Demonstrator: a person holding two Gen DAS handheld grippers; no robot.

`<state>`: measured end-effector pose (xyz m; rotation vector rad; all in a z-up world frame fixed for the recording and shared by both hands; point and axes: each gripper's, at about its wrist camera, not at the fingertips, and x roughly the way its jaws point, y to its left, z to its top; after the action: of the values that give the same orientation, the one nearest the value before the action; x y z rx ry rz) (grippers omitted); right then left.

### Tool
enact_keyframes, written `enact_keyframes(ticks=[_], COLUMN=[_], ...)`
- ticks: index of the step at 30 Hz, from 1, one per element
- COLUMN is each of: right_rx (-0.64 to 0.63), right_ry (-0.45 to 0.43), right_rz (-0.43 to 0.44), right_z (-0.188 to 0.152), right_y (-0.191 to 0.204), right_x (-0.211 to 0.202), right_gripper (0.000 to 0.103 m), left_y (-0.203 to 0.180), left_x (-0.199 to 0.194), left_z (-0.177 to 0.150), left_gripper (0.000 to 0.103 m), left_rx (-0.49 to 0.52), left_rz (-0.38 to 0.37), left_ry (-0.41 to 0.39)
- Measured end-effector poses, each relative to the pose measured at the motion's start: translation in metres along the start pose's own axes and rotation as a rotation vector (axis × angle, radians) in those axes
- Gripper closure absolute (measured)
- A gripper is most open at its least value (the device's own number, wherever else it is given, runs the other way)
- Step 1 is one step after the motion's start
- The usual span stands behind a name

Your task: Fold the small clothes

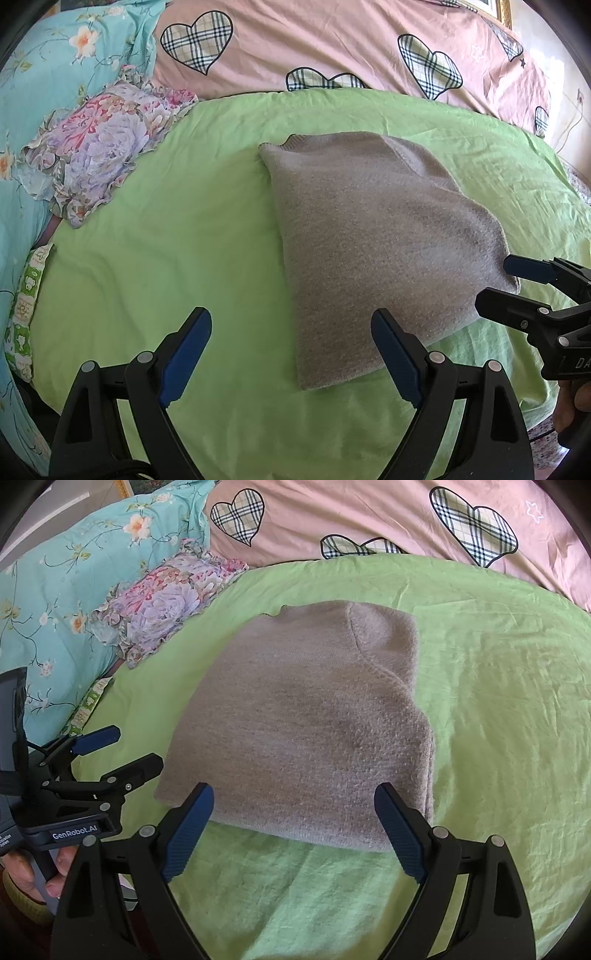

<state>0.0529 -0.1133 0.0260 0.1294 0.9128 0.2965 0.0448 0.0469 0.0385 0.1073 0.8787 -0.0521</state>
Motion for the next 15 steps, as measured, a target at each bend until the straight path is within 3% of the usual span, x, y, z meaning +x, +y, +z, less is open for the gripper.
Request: enact_keyframes(ticks=[15], right_rx=[-0.002], right_ry=[0.002], right_rz=[0.001], right_z=[0.0006], right_y=[0.0026], right_x=[0.0023], right_gripper=[0.014], left_y=[-0.0021], left_x=[0.0001], left_z=[0.0009], left_gripper=[0.014], left_rx=[-0.003], left_rz=[-0.002], left_ry=[0.000])
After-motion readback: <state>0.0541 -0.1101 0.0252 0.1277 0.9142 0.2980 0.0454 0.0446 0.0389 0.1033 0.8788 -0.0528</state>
